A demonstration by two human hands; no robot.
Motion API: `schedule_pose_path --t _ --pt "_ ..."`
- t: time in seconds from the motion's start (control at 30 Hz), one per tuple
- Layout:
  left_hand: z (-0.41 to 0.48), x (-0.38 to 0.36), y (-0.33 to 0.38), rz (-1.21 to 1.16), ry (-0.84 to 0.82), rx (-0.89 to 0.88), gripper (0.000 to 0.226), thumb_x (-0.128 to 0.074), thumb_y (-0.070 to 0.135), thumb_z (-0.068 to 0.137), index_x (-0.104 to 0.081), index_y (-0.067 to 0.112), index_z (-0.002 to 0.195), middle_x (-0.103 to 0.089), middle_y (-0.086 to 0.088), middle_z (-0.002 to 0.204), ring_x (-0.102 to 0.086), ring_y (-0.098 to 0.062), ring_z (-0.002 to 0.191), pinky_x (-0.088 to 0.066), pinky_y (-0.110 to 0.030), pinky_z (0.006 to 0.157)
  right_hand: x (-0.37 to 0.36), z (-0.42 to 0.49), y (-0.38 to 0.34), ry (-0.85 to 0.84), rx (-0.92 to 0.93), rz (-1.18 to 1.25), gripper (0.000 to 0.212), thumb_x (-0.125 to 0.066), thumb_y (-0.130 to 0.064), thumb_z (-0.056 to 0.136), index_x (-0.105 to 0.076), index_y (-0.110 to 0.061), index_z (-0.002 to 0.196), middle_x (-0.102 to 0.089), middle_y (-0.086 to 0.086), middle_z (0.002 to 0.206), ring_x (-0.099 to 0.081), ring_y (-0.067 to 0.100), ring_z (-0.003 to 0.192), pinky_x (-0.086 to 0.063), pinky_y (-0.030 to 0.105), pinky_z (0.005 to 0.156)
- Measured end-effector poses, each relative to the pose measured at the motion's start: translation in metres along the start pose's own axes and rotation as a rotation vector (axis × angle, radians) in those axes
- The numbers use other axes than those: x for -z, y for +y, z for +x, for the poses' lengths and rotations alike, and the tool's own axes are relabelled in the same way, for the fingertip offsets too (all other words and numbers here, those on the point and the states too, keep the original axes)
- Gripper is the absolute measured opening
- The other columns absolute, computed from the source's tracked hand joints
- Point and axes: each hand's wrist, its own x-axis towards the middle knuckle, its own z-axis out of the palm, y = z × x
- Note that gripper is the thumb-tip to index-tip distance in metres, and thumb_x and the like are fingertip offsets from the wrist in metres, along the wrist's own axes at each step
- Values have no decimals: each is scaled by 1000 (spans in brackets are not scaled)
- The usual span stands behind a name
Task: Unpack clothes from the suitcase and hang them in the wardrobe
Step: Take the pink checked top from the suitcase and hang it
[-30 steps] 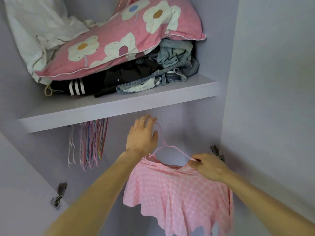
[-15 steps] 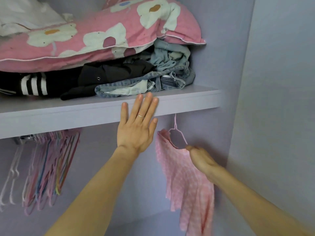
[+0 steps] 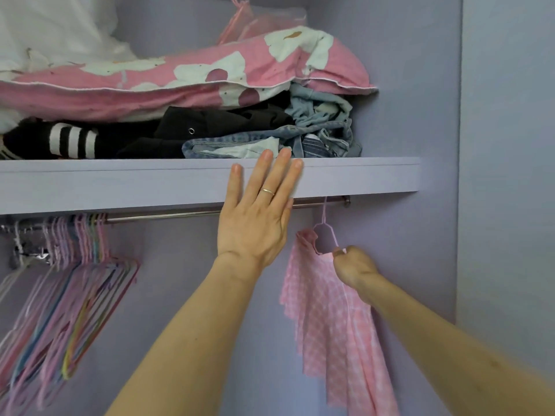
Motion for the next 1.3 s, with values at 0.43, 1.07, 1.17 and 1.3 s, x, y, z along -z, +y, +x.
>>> schedule_pose_path --t 0.43,1.07,1.17,1.3 --pt "1 -4 -5 -39 48 3 57 -31 29 107 -11 23 160 -7 3 167 -6 -21 154 -1 -51 122 2 34 15 103 -96 -348 38 -45 -26 99 -56 -2 127 -56 21 134 -54 38 123 -46 36 95" --pt "30 77 -5 -199 -761 82 81 -38 46 99 17 27 156 28 -2 162 22 -25 150 0 -54 122 91 -70 -16 -164 20 -469 44 -55 -38 94 -51 -14 131 -60 6 128 -55 29 120 -43 27 90" --pt "38 120 -14 -314 -929 143 73 -37 43 101 7 31 158 17 2 165 13 -20 153 -2 -49 124 129 -125 -23 -243 17 -183 27 -62 -35 92 -61 -22 115 -66 -4 111 -62 20 110 -45 24 85" --pt "22 175 1 -502 -1051 212 66 -41 39 101 -11 29 159 -9 4 166 -4 -18 153 -8 -44 124 181 -203 -17 -218 135 -220 24 -63 -31 92 -64 -28 116 -66 -7 117 -60 16 113 -41 20 93"
